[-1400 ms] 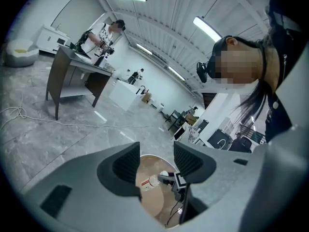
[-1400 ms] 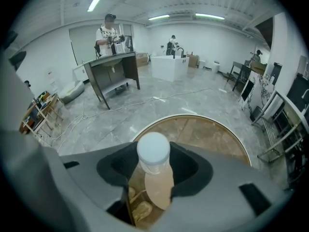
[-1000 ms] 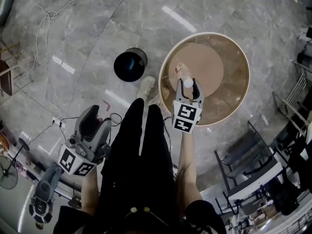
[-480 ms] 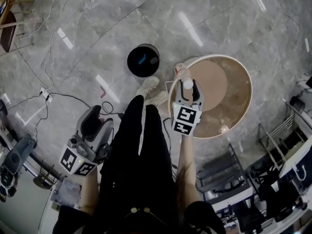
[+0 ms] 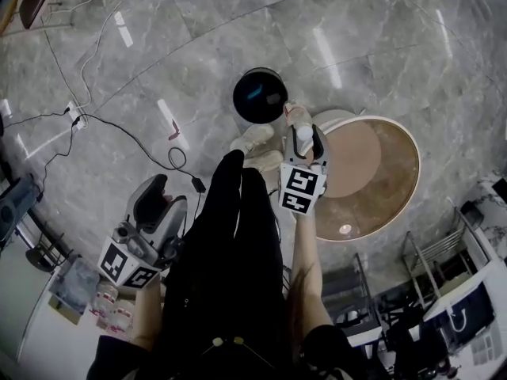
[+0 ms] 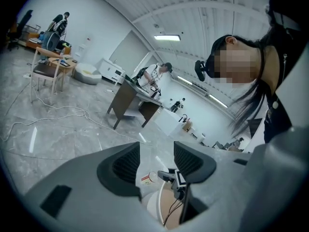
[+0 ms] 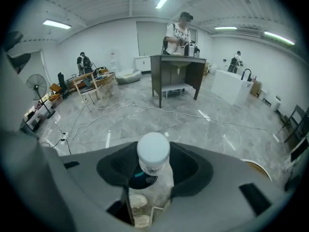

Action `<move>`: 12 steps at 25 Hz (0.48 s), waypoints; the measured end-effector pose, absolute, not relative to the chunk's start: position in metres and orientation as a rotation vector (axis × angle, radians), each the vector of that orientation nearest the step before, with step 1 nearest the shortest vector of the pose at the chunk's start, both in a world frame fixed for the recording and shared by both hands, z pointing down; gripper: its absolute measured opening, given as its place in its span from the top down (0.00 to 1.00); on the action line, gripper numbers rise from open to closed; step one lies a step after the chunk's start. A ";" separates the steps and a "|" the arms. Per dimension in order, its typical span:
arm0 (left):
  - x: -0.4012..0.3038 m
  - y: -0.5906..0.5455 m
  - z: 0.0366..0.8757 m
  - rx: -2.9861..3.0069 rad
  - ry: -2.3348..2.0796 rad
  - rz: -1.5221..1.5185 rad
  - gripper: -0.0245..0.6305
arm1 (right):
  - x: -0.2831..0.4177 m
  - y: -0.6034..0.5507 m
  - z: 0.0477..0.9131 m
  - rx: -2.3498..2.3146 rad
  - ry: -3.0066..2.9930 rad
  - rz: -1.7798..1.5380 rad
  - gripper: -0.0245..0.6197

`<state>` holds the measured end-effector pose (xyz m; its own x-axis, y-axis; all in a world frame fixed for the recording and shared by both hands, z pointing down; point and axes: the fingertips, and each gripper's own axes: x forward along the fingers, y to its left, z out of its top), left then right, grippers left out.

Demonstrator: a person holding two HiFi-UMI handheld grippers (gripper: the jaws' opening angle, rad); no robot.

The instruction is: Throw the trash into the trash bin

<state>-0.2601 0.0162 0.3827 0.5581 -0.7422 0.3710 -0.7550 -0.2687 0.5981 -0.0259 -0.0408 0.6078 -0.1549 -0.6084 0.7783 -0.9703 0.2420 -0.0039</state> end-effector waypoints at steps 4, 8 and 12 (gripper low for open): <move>-0.278 0.033 0.400 2.001 -1.247 0.027 0.63 | -0.051 -0.041 0.640 1.375 -1.888 0.657 0.65; -0.296 0.049 0.421 1.964 -1.298 0.043 0.63 | -0.073 -0.040 0.683 1.298 -1.917 0.614 0.65; -0.311 0.067 0.443 1.925 -1.335 0.079 0.63 | -0.092 -0.037 0.729 1.220 -1.953 0.580 0.65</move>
<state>-0.3113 0.0669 0.4433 0.4475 -0.7702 0.4544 -0.8183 -0.1477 0.5555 -0.0924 -0.0371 0.7288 -0.2660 -0.5574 0.7865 -0.8962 0.4435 0.0111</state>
